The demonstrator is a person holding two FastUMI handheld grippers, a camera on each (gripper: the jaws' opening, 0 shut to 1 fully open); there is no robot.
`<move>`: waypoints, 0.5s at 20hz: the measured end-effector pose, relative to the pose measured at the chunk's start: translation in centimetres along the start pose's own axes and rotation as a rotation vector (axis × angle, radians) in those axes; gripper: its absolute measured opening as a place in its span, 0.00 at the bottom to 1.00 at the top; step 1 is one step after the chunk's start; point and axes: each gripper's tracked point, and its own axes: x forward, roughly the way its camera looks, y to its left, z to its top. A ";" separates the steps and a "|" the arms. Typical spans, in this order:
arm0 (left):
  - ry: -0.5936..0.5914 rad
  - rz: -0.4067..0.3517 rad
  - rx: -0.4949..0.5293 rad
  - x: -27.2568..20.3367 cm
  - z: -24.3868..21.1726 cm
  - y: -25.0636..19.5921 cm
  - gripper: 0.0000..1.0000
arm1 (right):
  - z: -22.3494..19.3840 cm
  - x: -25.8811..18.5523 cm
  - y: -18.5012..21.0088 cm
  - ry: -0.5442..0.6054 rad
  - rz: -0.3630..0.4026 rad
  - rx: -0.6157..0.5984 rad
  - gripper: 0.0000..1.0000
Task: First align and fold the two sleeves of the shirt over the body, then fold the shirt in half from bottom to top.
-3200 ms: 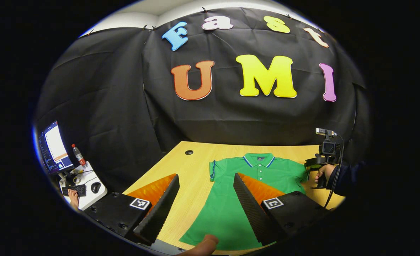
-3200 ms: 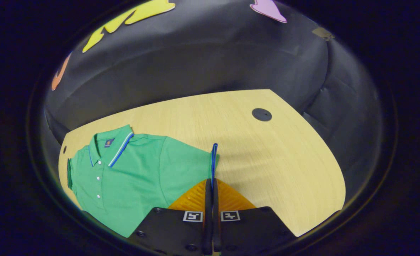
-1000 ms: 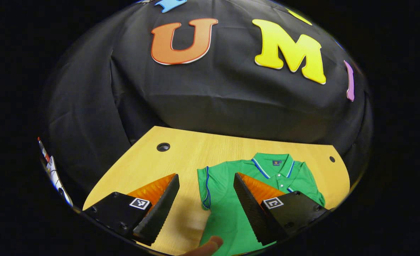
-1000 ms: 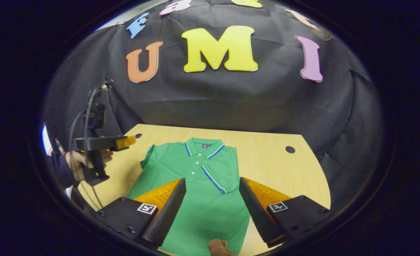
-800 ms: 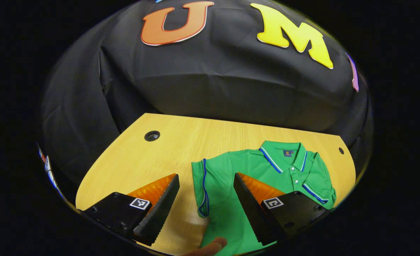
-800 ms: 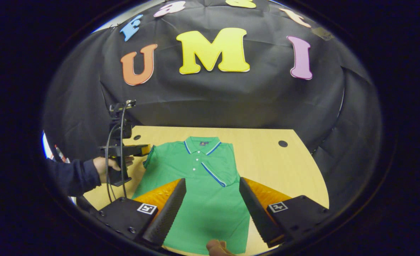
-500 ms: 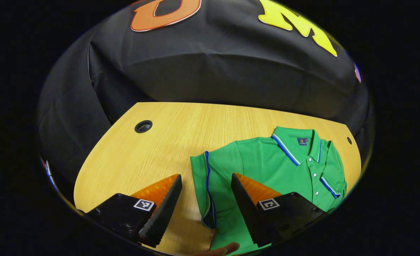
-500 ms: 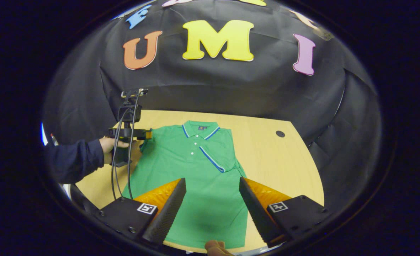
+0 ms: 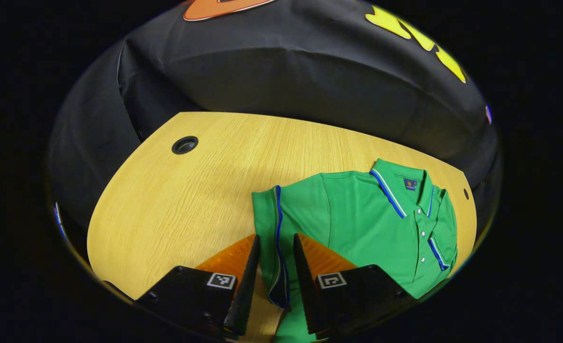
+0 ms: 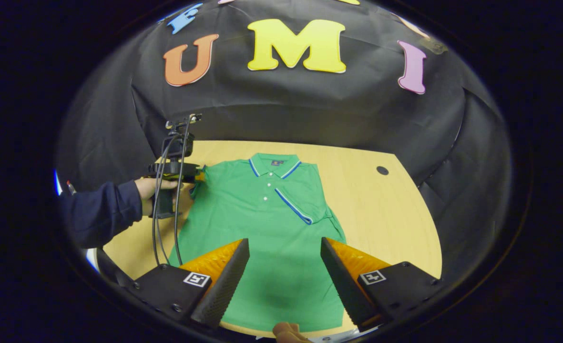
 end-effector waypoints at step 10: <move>0.033 -0.047 0.070 0.0 -0.1 0.0 0.10 | -0.5 0.5 0.3 0.008 -0.004 0.014 0.92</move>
